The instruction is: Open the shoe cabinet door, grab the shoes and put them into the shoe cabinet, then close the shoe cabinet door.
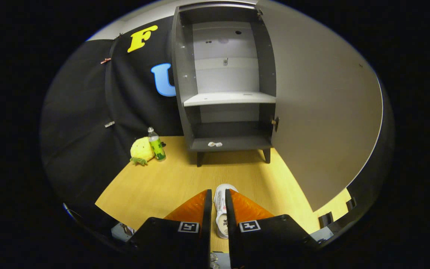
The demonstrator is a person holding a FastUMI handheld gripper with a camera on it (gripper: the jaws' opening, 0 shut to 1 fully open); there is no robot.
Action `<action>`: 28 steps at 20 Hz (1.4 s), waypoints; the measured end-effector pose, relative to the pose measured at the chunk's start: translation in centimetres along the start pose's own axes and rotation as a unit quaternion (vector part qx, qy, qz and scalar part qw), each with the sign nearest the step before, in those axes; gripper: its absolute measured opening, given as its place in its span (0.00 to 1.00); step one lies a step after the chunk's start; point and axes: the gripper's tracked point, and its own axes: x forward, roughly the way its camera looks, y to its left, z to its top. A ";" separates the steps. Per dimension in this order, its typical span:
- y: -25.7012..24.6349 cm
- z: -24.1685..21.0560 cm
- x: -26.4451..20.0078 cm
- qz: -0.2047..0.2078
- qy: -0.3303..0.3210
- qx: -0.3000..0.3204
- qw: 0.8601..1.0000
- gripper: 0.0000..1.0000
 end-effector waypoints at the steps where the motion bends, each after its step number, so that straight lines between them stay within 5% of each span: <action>1: 0.2 -1.5 0.9 -0.003 0.014 0.004 1.000 0.24; 12: -0.2 -12.8 7.6 -0.020 0.101 0.009 0.995 0.24; 28: -0.9 -14.8 15.5 -0.019 0.094 0.035 0.995 0.25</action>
